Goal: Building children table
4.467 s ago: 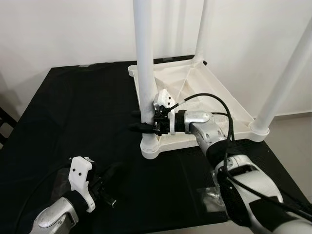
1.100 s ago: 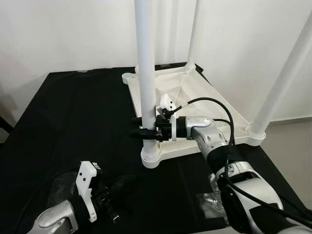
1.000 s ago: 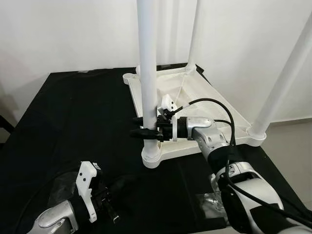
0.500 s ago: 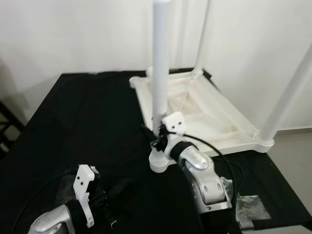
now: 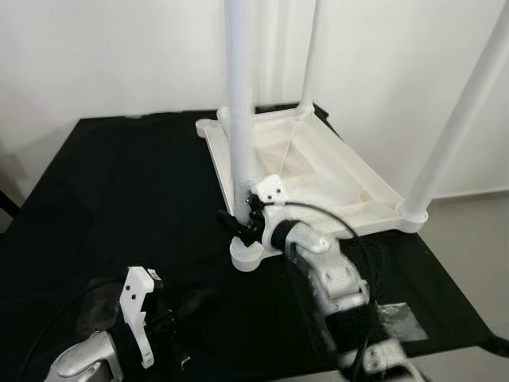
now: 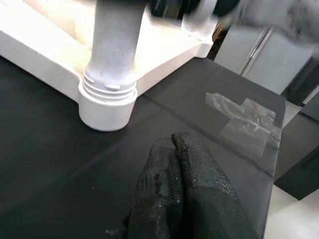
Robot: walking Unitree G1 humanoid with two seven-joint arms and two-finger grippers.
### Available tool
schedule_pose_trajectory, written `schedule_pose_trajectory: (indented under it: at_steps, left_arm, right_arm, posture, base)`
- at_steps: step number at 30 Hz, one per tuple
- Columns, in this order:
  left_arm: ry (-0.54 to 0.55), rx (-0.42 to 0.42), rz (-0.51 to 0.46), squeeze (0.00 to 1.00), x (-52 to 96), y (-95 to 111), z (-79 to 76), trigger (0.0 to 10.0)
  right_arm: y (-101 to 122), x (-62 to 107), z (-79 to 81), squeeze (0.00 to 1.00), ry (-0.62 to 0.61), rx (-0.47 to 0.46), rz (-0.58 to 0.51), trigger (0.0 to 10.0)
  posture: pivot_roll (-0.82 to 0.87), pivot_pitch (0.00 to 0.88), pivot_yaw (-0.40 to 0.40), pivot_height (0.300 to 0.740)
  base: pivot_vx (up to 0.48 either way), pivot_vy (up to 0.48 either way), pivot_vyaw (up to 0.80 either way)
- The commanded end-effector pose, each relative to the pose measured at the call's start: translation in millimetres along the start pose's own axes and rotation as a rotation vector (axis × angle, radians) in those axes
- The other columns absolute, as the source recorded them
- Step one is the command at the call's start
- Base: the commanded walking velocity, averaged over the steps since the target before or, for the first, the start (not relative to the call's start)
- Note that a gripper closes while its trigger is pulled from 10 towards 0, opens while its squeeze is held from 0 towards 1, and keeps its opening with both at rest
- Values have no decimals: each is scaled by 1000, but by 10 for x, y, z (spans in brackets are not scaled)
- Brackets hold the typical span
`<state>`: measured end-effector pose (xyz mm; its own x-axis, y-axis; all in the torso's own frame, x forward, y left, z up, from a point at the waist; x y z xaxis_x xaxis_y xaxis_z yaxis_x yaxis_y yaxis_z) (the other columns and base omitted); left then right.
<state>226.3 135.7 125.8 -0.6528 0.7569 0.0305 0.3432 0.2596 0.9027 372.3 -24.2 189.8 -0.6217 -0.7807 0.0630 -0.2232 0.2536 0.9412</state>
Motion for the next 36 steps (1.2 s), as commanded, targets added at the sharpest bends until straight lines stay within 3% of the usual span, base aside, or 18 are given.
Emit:
schedule_pose_trajectory:
  at_steps: [1, 2, 6, 9, 13, 14, 17, 18, 26, 27, 28, 29, 31, 32, 33, 34, 36]
  left_arm:
    - [6, 4, 10, 0, -7, -28, 14, 10000]
    - [7, 3, 8, 0, -9, -27, 20, 10000]
    - [10, 1, 5, 0, -14, -25, 34, 10000]
    - [11, 1, 7, 0, -21, -27, 43, 10000]
    - [11, 1, 7, 0, -22, -27, 46, 10000]
    - [11, 1, 6, 0, -24, -26, 46, 10000]
    - [11, 1, 6, 0, -25, -25, 47, 10000]
    - [11, 0, 5, 0, -25, -23, 46, 10000]
    - [9, 2, 4, 0, -14, -19, 29, 10000]
    - [8, 3, 5, 0, -7, -20, 24, 10000]
    - [8, 3, 5, 0, -7, -20, 24, 10000]
    - [8, 3, 6, 0, 4, -19, 19, 10000]
    - [8, 3, 6, 0, 4, -19, 19, 10000]
    - [7, 4, 7, 0, 14, -16, 12, 10000]
    - [7, 4, 7, 0, 14, -16, 12, 10000]
    - [7, 3, 9, 0, 26, -10, 20, 10000]
    - [5, 7, 10, 0, 23, -3, 31, 10000]
  right_arm:
    - [114, -24, 27, 722, 101, 16, -80, 10000]
    - [178, -17, 52, 0, 197, 26, -121, 10000]
    - [251, 13, 103, 0, 380, 65, -165, 10000]
    - [160, 44, 135, 0, 542, 149, -99, 10000]
    - [145, 29, 111, 0, 566, 144, -89, 10000]
    - [137, -3, 78, 0, 552, 114, -92, 3882]
    - [116, -17, 65, 0, 546, 102, -93, 3882]
    - [105, -24, 40, 0, 523, 83, -100, 0]
    - [-56, -30, -84, 0, 317, 59, -57, 0]
    - [-169, -37, -119, 0, 197, 33, 4, 0]
    - [-169, -37, -119, 0, 197, 33, 4, 0]
    - [-354, 11, -164, 0, -110, -25, 108, 0]
    - [-354, 11, -164, 0, -110, -25, 108, 0]
    - [-473, 130, -24, 0, -238, -71, 173, 0]
    - [-473, 130, -24, 0, -238, -71, 173, 0]
    - [-501, 204, 167, 0, -308, -112, 202, 0]
    - [-464, 178, 274, 0, -296, -113, 183, 0]
  posture:
    - [-5, 54, -2, 740]
    - [-5, 53, -1, 740]
    - [-3, 48, 0, 740]
    - [-1, 45, 1, 740]
    - [-3, 45, 3, 740]
    - [-1, 46, 1, 740]
    - [-1, 46, 1, 740]
    - [0, 48, 2, 740]
    - [2, 62, 3, 740]
    - [1, 66, -2, 740]
    - [1, 66, -2, 740]
    - [1, 72, -12, 740]
    - [1, 72, -12, 740]
    - [3, 76, -11, 740]
    - [3, 76, -11, 740]
    - [-25, 81, 15, 740]
    - [-17, 75, 11, 740]
  base:
    - [0, 0, 0]
    - [0, 0, 0]
    - [0, 0, 0]
    - [0, 0, 0]
    - [0, 0, 0]
    - [0, 0, 0]
    - [0, 0, 0]
    - [0, 0, 0]
    - [0, 0, 0]
    - [0, 0, 0]
    - [0, 0, 0]
    - [0, 0, 0]
    - [0, 0, 0]
    - [0, 0, 0]
    - [0, 0, 0]
    - [0, 0, 0]
    - [0, 0, 0]
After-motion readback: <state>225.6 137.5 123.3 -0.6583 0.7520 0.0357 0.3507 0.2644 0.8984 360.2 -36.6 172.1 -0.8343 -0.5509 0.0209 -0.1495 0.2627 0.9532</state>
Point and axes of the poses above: a point about 5 cm out from each wrist's last joint towards the gripper, its own x axis pointing back from the gripper into the wrist, its own y axis along the axis of the wrist's last joint, z = x × y, the point moved 4 cm from there along -x, pointing out of the wrist towards the gripper, and after that the axes turned 13 degrees about x, right-handed, at the moved point
